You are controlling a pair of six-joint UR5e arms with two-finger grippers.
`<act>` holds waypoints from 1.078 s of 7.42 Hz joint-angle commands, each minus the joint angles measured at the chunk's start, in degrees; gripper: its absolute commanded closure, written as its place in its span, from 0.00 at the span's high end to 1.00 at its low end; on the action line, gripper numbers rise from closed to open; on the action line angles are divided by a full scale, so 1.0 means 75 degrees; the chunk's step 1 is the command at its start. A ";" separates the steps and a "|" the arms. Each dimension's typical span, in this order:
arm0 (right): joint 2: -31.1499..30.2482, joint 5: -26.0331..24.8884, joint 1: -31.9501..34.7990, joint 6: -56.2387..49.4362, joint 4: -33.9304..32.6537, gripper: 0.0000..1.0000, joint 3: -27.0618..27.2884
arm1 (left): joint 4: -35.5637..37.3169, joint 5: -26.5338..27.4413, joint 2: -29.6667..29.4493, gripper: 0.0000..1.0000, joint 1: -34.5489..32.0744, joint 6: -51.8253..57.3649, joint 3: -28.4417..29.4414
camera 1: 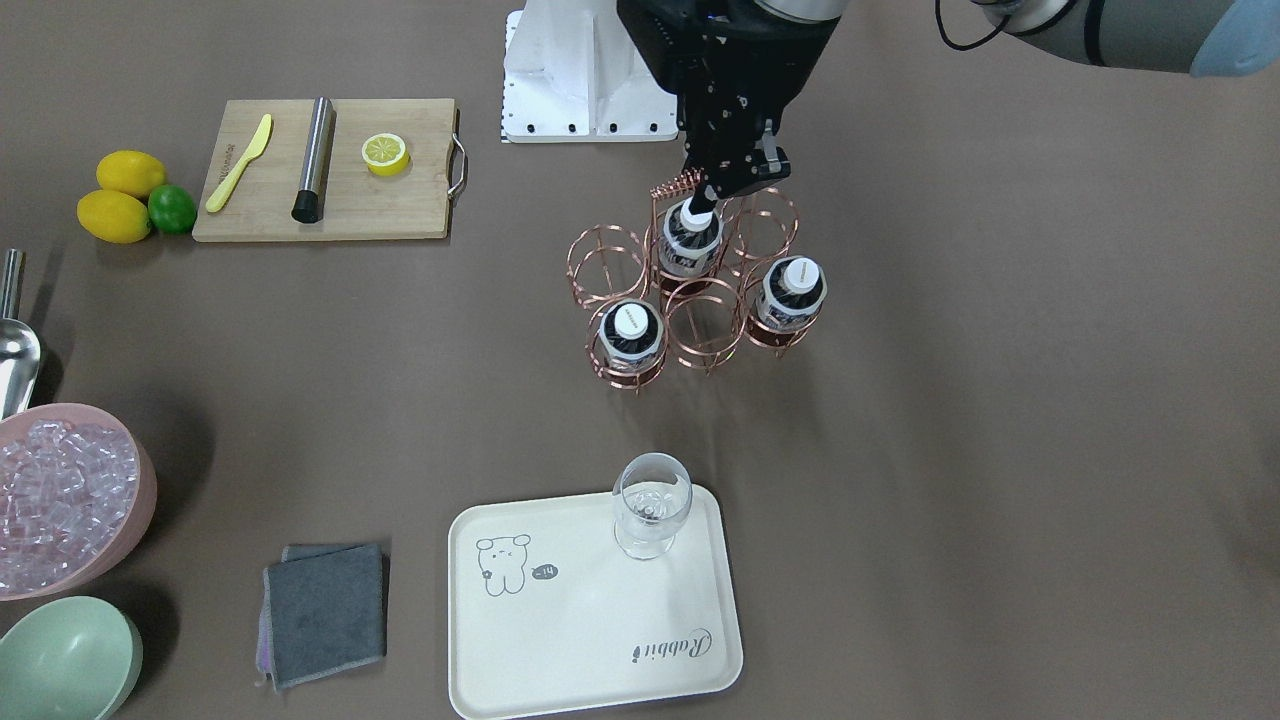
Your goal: Take tea from basket to plate
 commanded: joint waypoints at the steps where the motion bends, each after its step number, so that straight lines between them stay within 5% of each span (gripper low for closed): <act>1: 0.0368 0.0163 -0.0020 0.0068 -0.0233 1.00 -0.0066 | -0.0012 0.0369 -0.0280 0.00 0.0461 -0.0558 0.0055; 8: 0.1611 0.0632 -0.0827 0.3028 -0.0164 1.00 -0.0290 | -0.0035 0.0359 -0.0362 0.00 0.0894 -0.0492 -0.0203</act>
